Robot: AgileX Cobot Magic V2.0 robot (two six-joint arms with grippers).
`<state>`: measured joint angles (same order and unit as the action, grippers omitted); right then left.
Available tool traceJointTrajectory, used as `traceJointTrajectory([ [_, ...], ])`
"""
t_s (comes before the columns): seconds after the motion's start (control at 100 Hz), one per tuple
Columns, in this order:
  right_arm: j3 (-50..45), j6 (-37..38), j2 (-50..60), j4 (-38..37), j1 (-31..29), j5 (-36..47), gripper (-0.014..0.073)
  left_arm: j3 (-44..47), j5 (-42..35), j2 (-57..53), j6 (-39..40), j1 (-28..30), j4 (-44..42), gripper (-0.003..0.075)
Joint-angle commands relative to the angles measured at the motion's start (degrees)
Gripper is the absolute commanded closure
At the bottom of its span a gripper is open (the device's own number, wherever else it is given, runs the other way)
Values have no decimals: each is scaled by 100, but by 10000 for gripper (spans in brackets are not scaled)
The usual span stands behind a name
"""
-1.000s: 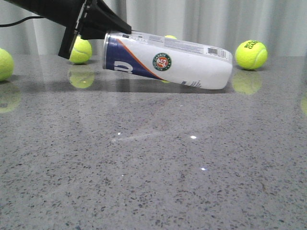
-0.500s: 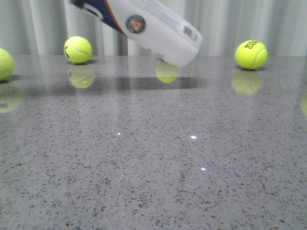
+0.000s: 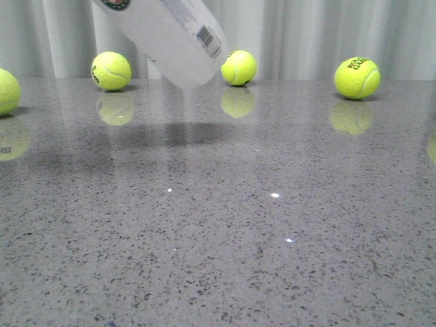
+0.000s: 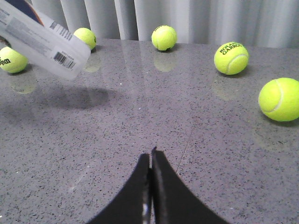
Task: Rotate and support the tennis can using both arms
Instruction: 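Tilt the can upright with the left gripper and set its base down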
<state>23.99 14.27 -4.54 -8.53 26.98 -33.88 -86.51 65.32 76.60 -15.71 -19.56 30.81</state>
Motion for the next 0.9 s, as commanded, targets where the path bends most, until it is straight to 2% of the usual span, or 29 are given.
traceJointTrajectory([
  [0.0, 121, -13, -64, -99, -36, 456, 658, -330, 97, -215, 451, -367, -391, 741],
  [0.21, 121, -13, -64, -99, -36, 456, 658, -595, 432, -143, 1053, -1284, -1620, 741],
  [0.37, 121, -13, -64, -99, -36, 456, 658, -629, 770, 227, 1073, -1632, -1753, 741],
  [0.76, 121, -13, -64, -99, -36, 456, 658, -642, 744, 524, 1026, -1739, -1802, 738],
  [0.89, 121, -13, -64, -99, -36, 456, 658, -642, 665, 524, 1010, -1739, -1802, 703],
])
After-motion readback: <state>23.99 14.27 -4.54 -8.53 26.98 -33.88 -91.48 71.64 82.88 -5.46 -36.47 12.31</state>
